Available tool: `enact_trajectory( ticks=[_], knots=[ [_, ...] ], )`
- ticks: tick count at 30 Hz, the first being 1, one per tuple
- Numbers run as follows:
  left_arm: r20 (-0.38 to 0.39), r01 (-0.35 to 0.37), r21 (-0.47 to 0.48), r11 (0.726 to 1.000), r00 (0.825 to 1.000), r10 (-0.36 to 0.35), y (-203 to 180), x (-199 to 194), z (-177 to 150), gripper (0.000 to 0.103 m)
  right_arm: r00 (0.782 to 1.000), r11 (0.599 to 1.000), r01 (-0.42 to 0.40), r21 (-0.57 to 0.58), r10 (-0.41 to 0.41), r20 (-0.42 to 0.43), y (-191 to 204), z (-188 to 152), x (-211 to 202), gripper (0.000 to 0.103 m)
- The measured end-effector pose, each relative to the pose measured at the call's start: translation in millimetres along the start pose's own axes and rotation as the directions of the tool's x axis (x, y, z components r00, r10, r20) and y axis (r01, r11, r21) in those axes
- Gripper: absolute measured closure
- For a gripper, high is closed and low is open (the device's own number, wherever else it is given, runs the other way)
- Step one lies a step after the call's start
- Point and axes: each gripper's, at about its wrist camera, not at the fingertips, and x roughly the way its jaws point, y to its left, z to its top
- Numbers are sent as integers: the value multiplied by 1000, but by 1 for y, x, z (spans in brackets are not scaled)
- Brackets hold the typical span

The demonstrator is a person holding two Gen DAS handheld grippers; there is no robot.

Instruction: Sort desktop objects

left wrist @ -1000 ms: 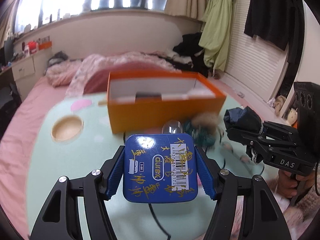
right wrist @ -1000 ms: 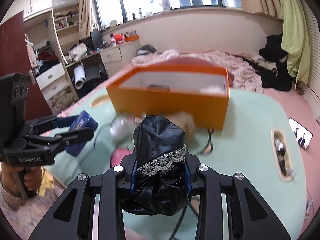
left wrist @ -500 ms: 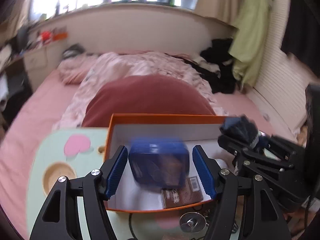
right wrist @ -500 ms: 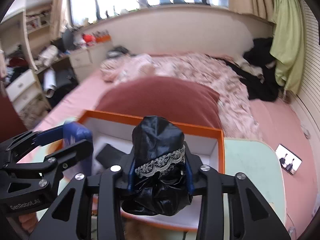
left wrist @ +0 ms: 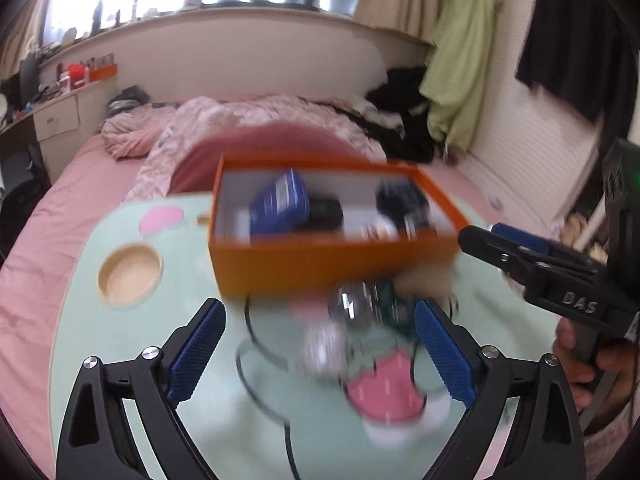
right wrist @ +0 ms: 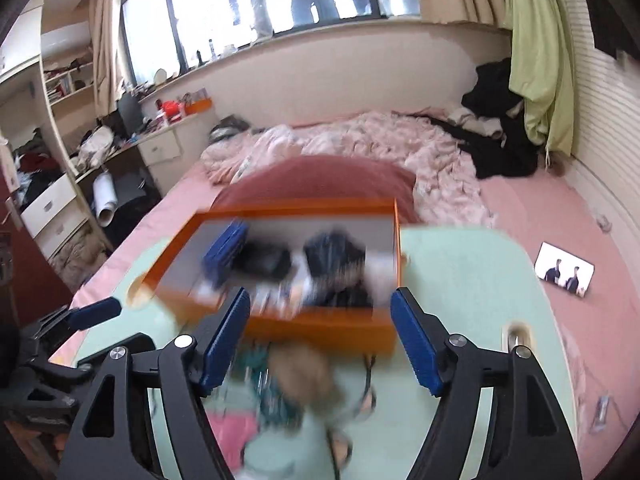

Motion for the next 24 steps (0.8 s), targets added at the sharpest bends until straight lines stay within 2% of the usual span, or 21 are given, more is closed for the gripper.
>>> enact_trajectory(
  ticks=[3, 8, 10, 12, 13, 15, 17, 19, 24],
  knots=[
    [-47, -18, -6, 1000, 999, 18, -2, 5, -26, 8, 999, 1000, -12, -6, 11, -50, 1, -33, -9, 30],
    [-127, -58, -54, 997, 991, 50, 12, 19, -36, 7, 993, 998, 25, -49, -30, -116, 7, -66, 0, 30],
    [-173, -114, -27, 993, 979, 108, 14, 28, -40, 5, 988, 998, 28, -51, -36, -149, 7, -70, 9, 30],
    [-169, -180, 48, 983, 968, 185, 9, 32, -45, 0, 983, 998, 26, -49, -35, -179, 5, -74, 17, 26],
    [-157, -175, 60, 983, 971, 182, 7, 32, -47, 0, 983, 998, 31, -63, -42, -179, 8, -75, 18, 19],
    [-156, -161, 60, 985, 973, 168, 8, 32, -48, 0, 979, 993, 58, -104, -77, -186, 14, -75, 21, 18],
    [-149, -157, 62, 986, 975, 165, 10, 31, -50, 0, 977, 986, 74, -150, -102, -189, 21, -76, 25, 11],
    [-146, -157, 63, 986, 976, 164, 10, 30, -51, 0, 976, 983, 62, -174, -96, -194, 24, -78, 27, 6],
    [-143, -155, 63, 986, 976, 163, 11, 29, -52, 0, 979, 985, 49, -166, -80, -188, 21, -81, 24, 6]
  ],
)
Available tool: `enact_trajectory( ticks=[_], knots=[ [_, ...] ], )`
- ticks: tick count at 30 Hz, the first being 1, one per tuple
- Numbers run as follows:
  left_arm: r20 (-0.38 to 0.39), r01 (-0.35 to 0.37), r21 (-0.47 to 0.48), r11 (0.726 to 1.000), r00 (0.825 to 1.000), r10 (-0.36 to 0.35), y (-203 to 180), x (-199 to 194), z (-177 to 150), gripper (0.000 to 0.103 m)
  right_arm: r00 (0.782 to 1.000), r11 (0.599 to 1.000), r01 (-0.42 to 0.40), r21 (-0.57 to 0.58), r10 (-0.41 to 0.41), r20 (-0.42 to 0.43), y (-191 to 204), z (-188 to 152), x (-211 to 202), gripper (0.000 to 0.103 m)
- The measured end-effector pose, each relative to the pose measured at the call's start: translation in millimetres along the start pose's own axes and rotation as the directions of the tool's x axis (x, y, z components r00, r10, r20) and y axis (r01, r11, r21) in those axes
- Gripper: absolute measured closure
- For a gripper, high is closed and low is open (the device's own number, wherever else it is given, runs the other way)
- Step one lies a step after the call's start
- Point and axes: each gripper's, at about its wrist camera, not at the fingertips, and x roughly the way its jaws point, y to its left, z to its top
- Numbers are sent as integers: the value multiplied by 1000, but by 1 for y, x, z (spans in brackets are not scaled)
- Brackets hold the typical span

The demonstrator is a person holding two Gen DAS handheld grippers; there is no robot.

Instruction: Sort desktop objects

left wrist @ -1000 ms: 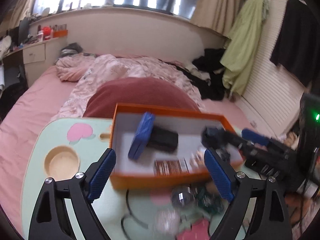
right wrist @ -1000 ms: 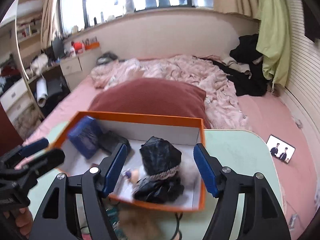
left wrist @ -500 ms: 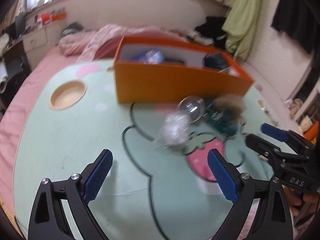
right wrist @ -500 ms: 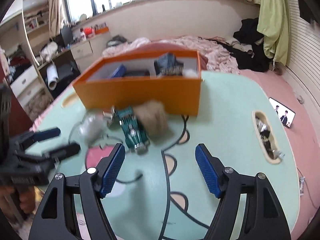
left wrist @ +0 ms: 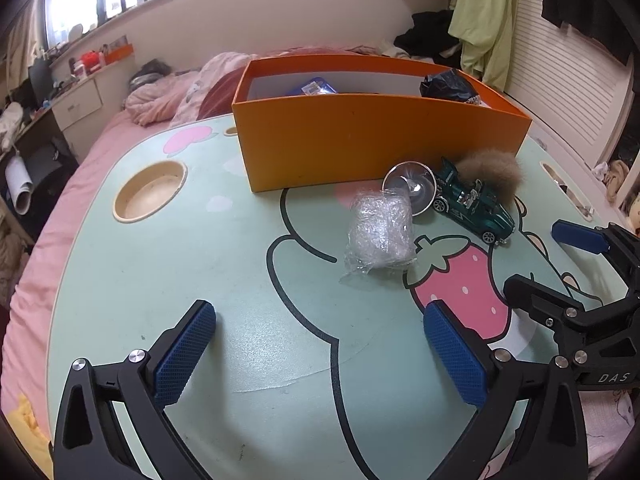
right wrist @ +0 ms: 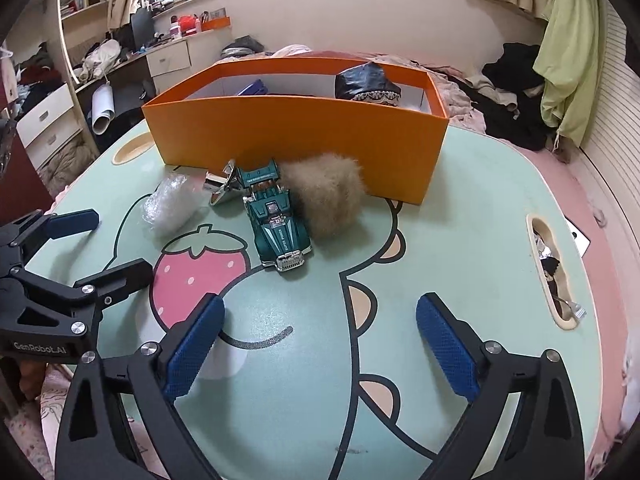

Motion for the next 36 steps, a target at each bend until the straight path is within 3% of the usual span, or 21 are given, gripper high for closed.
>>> enact_trajectory(
  ticks=[2, 4, 10, 17, 22, 30, 33, 36],
  knots=[
    [0, -1, 1, 1000, 1000, 1, -1, 0, 1, 0, 998, 998, -56, -4, 56, 16, 0, -1, -1, 11],
    [-1, -1, 0, 1000, 1000, 1, -1, 0, 1, 0, 993, 994, -110, -5, 110, 32, -1, 0, -4, 25],
    [0, -1, 1, 1000, 1000, 1, -1, 0, 1, 0, 993, 993, -114, -6, 114, -3, 0, 23, 11, 54],
    [0, -1, 0, 1000, 1000, 1, -1, 0, 0, 0, 992, 991, -115, -61, 112, -60, 20, 49, 33, 54],
    [0, -1, 0, 1000, 1000, 1, -1, 1, 2, 0, 990, 987, -137, -88, 135, -38, 21, 32, 22, 72],
    [0, -1, 0, 1000, 1000, 1, 0, 1, 2, 0, 985, 977, -171, -130, 173, 9, 4, -22, -21, 73],
    [0, -1, 0, 1000, 1000, 1, 0, 1, 1, 0, 983, 979, -169, -112, 176, 54, 0, -28, -23, 72],
    [0, -1, 0, 1000, 1000, 1, 0, 0, 1, 0, 983, 983, -167, -76, 172, 69, -2, -24, -20, 64]
  ],
)
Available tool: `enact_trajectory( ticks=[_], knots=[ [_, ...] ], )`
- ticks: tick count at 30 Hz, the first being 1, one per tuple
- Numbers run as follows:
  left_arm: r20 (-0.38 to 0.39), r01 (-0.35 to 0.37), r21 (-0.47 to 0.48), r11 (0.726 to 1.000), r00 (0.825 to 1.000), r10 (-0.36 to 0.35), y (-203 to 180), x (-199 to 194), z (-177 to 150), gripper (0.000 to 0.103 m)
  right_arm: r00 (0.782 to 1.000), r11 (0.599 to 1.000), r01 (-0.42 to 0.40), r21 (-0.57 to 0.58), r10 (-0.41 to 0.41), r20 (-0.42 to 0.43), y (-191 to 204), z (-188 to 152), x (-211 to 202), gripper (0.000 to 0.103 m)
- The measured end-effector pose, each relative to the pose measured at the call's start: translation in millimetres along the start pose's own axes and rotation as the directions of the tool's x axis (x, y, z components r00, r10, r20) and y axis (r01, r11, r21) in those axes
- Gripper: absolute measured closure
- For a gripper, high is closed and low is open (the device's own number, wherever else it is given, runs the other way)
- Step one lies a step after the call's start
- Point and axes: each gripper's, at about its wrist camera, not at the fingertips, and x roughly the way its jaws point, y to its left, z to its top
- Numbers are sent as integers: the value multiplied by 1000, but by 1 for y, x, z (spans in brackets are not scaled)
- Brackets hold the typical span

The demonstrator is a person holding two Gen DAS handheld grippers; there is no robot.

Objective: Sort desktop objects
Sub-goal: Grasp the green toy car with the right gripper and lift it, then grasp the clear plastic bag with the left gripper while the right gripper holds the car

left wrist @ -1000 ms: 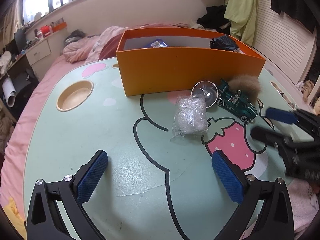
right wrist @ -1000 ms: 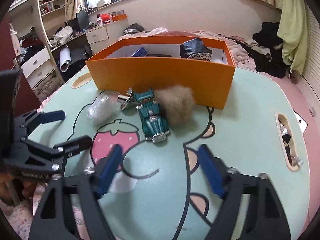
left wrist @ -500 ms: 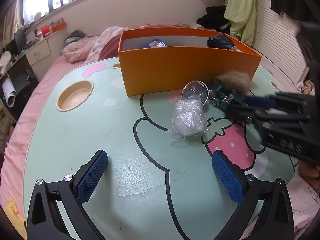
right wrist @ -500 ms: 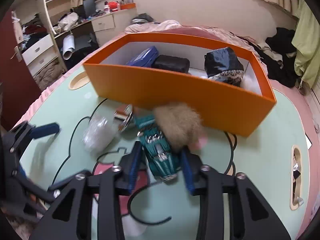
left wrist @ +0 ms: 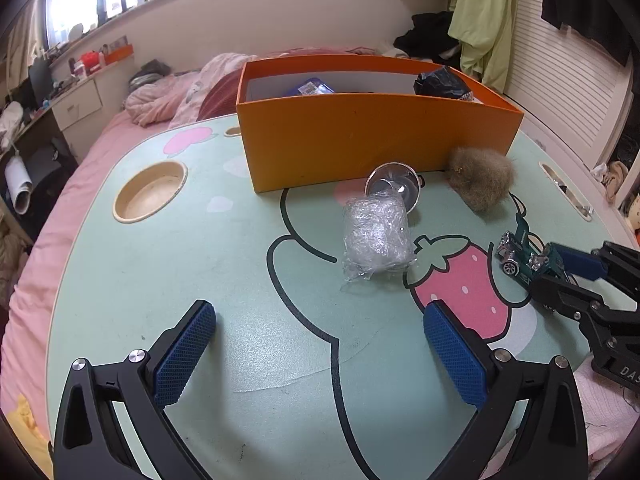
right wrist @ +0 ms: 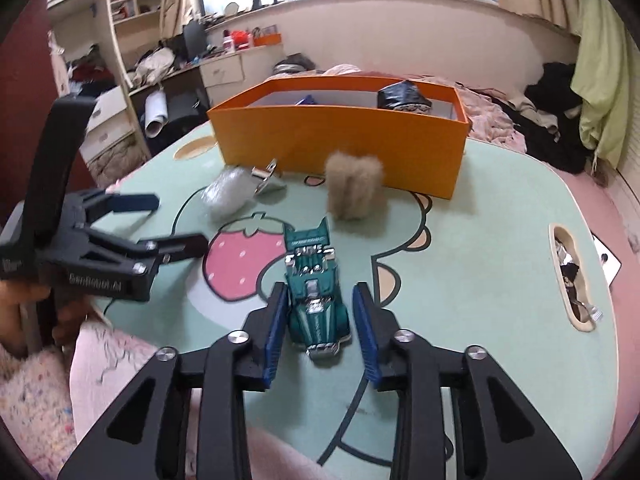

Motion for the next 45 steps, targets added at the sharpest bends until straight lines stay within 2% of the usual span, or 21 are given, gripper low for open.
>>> enact_trajectory(
  ticks=[6, 8, 10, 14, 15, 17, 28, 33, 37, 38, 39, 40, 42, 43, 44, 45],
  knots=[
    [0, 0, 0, 1000, 1000, 0, 0, 0, 0, 0, 997, 997, 70, -39, -70, 12, 8, 6, 8, 60],
    [0, -1, 0, 1000, 1000, 1, 0, 1, 0, 0, 996, 995, 89, -55, -88, 17, 12, 7, 11, 53],
    [0, -1, 1, 1000, 1000, 1, 0, 0, -1, 0, 996, 995, 85, -57, -84, 25, 11, 6, 12, 50],
    [-1, -1, 0, 1000, 1000, 1, 0, 0, 1, 0, 996, 994, 89, -55, -87, 32, 9, 5, 12, 50],
    [-1, -1, 0, 1000, 1000, 1, 0, 0, 2, 0, 996, 994, 89, -57, -88, 34, 9, 5, 12, 50],
    [-1, 0, -1, 1000, 1000, 0, -1, 0, 2, 0, 996, 995, 82, -63, -80, 42, 10, 3, 10, 74],
    [-6, -5, 3, 1000, 1000, 5, -2, -1, 4, 0, 993, 991, 107, -82, -102, 55, 14, 1, 8, 74],
    [16, 73, 32, 997, 997, -74, -10, -10, 17, 0, 993, 990, 109, -85, -104, 55, 14, 2, 9, 74],
    [25, 107, 68, 992, 994, -109, -20, -8, 37, 2, 993, 990, 109, -85, -105, 55, 15, 2, 9, 74],
    [13, 110, 77, 991, 994, -111, -23, -4, 41, 9, 993, 990, 110, -85, -105, 55, 15, 2, 8, 74],
    [-3, 114, 91, 989, 993, -115, -27, 1, 45, 21, 993, 990, 110, -86, -106, 55, 15, 2, 8, 74],
    [-19, 120, 102, 988, 993, -118, -31, 6, 47, 27, 993, 990, 110, -86, -106, 55, 15, 2, 8, 74],
    [-60, 124, 124, 984, 991, -117, -36, 19, 50, 50, 993, 990, 110, -85, -105, 55, 15, 2, 8, 74],
    [-46, 101, 142, 985, 994, -95, -39, 20, 51, 52, 993, 990, 110, -85, -105, 55, 15, 2, 8, 74],
    [-33, 86, 152, 985, 996, -82, -40, 19, 49, 64, 993, 990, 110, -85, -105, 55, 15, 2, 8, 74],
    [-32, 112, 139, 984, 994, -108, -39, 16, 49, 71, 993, 990, 110, -86, -105, 56, 14, 2, 8, 74]
  ],
)
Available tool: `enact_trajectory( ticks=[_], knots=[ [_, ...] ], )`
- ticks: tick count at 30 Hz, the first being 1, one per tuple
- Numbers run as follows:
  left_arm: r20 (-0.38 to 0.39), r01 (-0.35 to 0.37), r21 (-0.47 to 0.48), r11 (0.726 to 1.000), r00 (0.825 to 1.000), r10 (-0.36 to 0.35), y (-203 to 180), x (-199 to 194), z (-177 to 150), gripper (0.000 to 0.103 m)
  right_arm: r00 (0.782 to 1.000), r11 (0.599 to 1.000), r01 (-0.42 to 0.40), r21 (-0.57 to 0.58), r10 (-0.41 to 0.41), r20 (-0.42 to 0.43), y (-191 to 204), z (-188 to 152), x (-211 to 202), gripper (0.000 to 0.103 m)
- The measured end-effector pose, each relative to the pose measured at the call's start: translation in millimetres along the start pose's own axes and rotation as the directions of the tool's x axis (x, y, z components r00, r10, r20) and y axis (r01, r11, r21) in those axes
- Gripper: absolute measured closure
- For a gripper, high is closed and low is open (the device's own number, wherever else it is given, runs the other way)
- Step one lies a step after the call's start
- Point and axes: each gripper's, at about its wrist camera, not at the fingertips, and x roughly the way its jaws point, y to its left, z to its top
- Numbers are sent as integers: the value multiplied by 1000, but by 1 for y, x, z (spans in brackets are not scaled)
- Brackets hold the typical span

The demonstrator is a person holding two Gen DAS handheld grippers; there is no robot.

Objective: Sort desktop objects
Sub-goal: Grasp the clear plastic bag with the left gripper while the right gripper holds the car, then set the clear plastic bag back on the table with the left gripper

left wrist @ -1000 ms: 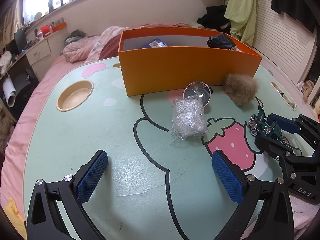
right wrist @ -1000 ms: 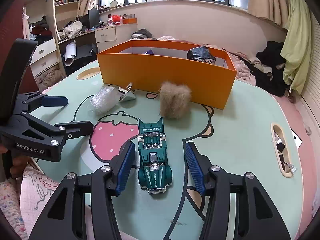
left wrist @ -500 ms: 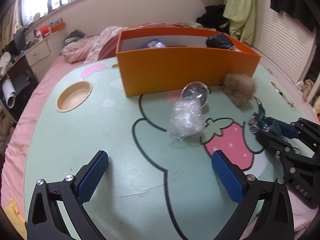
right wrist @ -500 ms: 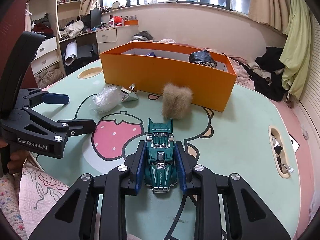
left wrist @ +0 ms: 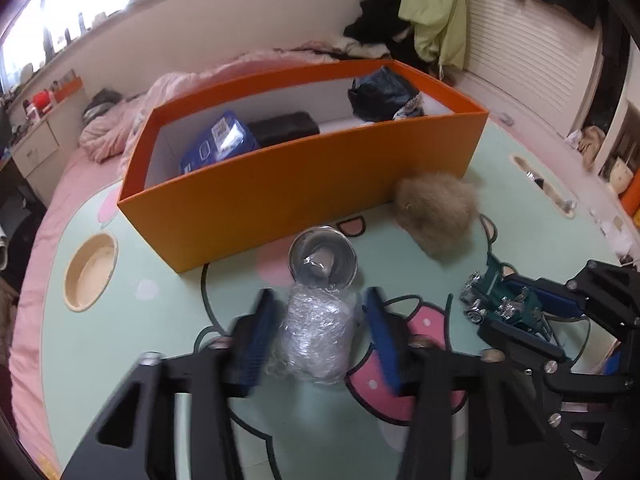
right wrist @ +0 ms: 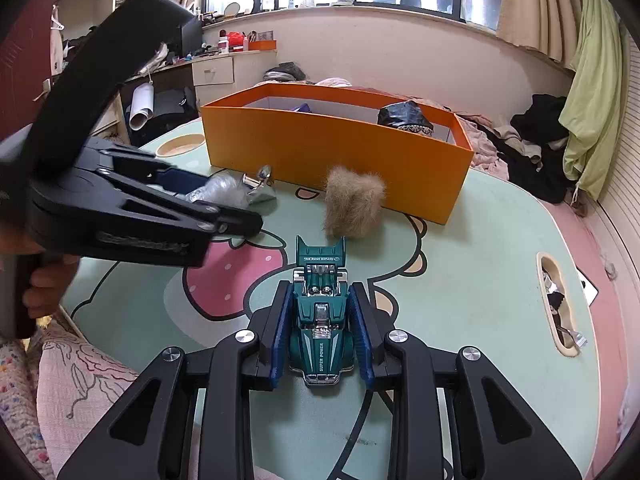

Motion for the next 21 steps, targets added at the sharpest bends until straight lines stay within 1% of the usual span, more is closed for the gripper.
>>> enact_trajectory(
  ticks=[2, 5, 8, 11, 13, 14, 15, 16, 17, 18, 20, 21],
  knots=[
    [22, 32, -13, 999, 999, -31, 2, -9, -3, 72, 1000, 1000, 0, 0, 0, 0, 0, 0, 1, 74],
    [59, 12, -8, 1000, 998, -12, 2, -27, -15, 72, 1000, 1000, -1, 1, 1, -1, 0, 0, 1, 74],
    [74, 22, 4, 1000, 997, -22, 1, -44, -29, 72, 1000, 1000, 0, 0, 0, -1, 0, 0, 1, 74],
    [84, -8, -4, 1000, 996, 8, 1, -43, -38, 71, 1000, 1000, -2, 2, 2, -1, 0, 0, 1, 74],
    [81, 16, -25, 1000, 997, -14, 4, -39, -39, 69, 1000, 1000, -2, 2, 2, -1, 0, 0, 1, 74],
    [78, 29, -41, 999, 997, -25, 7, -37, -39, 57, 1000, 1000, -1, 1, 1, -1, 0, 0, 1, 74],
    [80, 24, -49, 999, 997, -20, 8, -36, -41, 35, 1000, 1000, 1, 1, -1, -1, -1, 0, 1, 74],
    [87, 15, -55, 998, 996, -10, 8, -36, -42, 25, 1000, 1000, 2, 1, -2, -1, -1, 0, 1, 73],
    [93, 10, -58, 998, 996, -5, 8, -36, -45, 15, 1000, 1000, 6, 4, -6, -1, -1, 0, 0, 69],
    [104, 11, -58, 998, 995, -5, 9, -37, -48, 15, 1000, 1000, 12, 10, -12, -2, -2, 0, 0, 66],
    [108, 14, -58, 998, 994, -8, 9, -36, -51, 15, 1000, 999, 19, 28, -19, -6, -5, 0, 0, 47],
    [99, 13, -61, 998, 995, -7, 9, -35, -52, 14, 1000, 999, 18, 35, -18, -10, -6, -1, 0, 46]
  ],
)
